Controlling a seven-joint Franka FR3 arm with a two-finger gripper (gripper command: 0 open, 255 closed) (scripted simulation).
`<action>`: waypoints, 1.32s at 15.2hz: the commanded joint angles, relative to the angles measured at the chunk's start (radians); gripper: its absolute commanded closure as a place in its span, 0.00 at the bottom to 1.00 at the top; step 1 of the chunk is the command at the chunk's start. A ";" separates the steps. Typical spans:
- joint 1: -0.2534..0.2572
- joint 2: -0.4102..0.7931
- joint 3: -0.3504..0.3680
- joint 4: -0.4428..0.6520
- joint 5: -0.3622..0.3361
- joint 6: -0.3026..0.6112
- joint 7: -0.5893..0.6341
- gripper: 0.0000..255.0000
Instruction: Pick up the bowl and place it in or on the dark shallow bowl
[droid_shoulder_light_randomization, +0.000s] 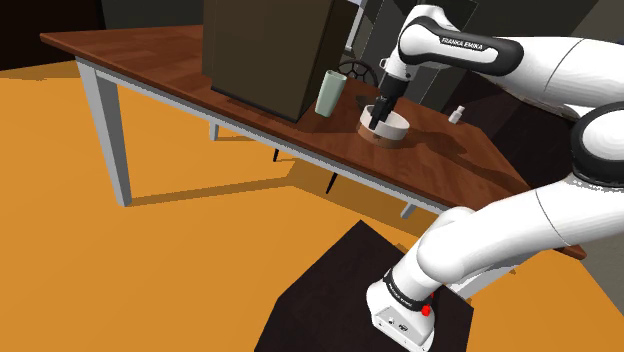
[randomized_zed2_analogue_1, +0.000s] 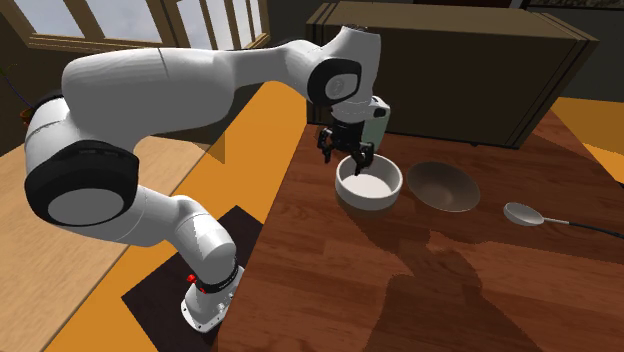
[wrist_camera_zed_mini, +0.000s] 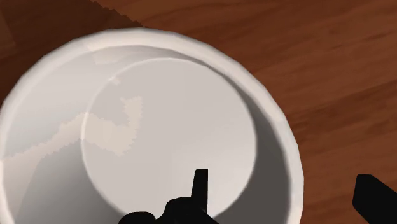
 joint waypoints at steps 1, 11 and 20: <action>-0.002 -0.005 -0.003 -0.027 -0.003 0.023 0.000 0.00; -0.002 -0.005 -0.003 -0.027 -0.003 0.023 0.000 1.00; -0.001 -0.003 0.000 0.001 -0.001 -0.004 -0.002 1.00</action>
